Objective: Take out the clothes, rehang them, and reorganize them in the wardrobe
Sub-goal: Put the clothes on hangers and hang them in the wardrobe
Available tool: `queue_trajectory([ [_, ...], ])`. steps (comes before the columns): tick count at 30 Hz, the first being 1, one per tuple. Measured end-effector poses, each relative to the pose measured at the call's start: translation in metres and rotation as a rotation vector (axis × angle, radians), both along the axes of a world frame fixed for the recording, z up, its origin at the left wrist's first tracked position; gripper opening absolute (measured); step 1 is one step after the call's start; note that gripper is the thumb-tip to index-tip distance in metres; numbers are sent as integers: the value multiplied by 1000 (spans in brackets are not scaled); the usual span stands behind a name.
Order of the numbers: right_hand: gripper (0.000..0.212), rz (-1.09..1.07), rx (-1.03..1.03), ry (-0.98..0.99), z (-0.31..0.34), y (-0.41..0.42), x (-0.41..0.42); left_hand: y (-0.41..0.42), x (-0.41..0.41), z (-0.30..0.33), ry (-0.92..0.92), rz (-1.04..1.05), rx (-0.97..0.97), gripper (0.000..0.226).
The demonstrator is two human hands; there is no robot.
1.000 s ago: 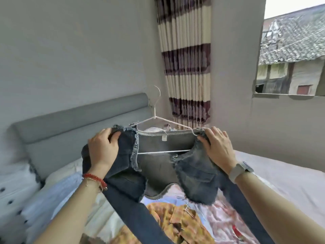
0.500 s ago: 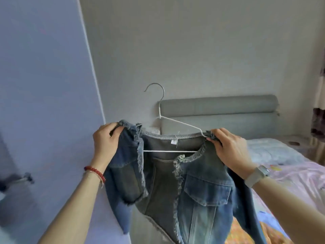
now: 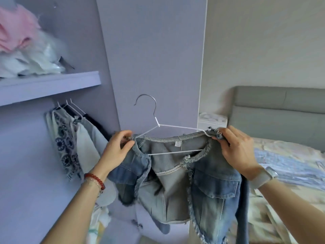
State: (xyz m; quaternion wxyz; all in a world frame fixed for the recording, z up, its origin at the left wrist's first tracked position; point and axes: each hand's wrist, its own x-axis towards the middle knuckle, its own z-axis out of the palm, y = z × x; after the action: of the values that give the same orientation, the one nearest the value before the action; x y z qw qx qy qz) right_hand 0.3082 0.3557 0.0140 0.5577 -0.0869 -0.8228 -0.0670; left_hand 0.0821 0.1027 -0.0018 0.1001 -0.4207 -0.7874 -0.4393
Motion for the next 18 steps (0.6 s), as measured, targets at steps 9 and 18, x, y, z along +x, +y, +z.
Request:
queue_trajectory([
  [9, 27, 163, 57, -188, -21, -40, -87, -96, -55, -9, -187, 19, -177, 37],
  [18, 33, 333, 106, -243, -19, -92, -183, -170, -70, 11, 26, 486, -20, 18],
])
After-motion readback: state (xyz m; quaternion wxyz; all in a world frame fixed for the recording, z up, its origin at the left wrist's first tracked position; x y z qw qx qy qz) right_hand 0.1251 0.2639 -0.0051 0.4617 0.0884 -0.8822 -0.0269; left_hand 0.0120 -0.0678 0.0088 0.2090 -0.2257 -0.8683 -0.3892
